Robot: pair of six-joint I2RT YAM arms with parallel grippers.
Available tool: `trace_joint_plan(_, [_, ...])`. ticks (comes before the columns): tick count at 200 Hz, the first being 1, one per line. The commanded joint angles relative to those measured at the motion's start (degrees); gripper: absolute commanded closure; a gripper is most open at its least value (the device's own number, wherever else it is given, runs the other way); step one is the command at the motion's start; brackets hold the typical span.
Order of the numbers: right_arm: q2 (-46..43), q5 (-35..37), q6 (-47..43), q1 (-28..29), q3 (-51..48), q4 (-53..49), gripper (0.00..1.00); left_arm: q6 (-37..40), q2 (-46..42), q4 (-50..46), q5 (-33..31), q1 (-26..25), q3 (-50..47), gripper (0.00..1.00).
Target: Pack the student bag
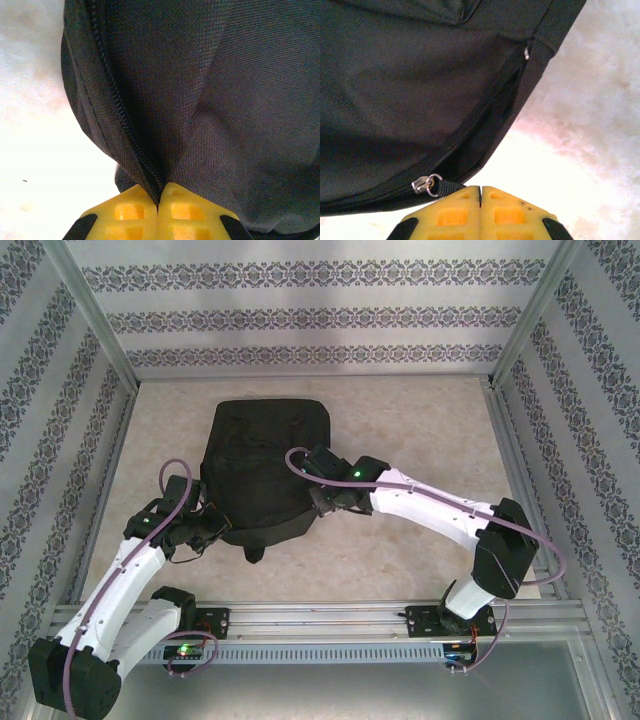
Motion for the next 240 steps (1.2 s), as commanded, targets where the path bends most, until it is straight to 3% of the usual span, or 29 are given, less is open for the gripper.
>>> trace_joint_plan(1, [1.37,9.02,-2.78,-2.39,3.61,-2.26,1.00,3.04,-1.18,-4.37,-4.97,1.23,1.57,1.00])
trace_joint_plan(63, [9.28,17.47,-6.36,-4.94,11.68,0.85,1.00,4.81,-1.30,-4.04,-4.08,1.23,1.18,1.00])
trace_joint_plan(92, [9.27,11.84,-6.16,-5.43,11.54,2.34,1.00,7.24,-0.51,-3.61,-2.67,1.16,2.44,1.00])
trace_joint_plan(132, [10.82,15.67,-8.05,-7.74,12.27,3.80,1.00,11.78,0.54,-6.69,-7.25,1.23,5.79,1.00])
trace_joint_plan(180, [13.47,11.44,-5.49,-12.45,15.67,4.84,1.00,11.42,0.33,-4.62,-3.82,1.23,2.96,1.00])
trace_joint_plan(218, [8.95,8.66,-2.08,-12.81,9.94,7.29,1.00,12.01,3.31,0.47,2.10,-0.54,1.40,1.00])
trace_joint_plan(240, [3.03,8.03,2.24,-14.39,2.18,9.45,1.00,11.80,6.72,3.63,3.37,-6.13,1.45,1.00])
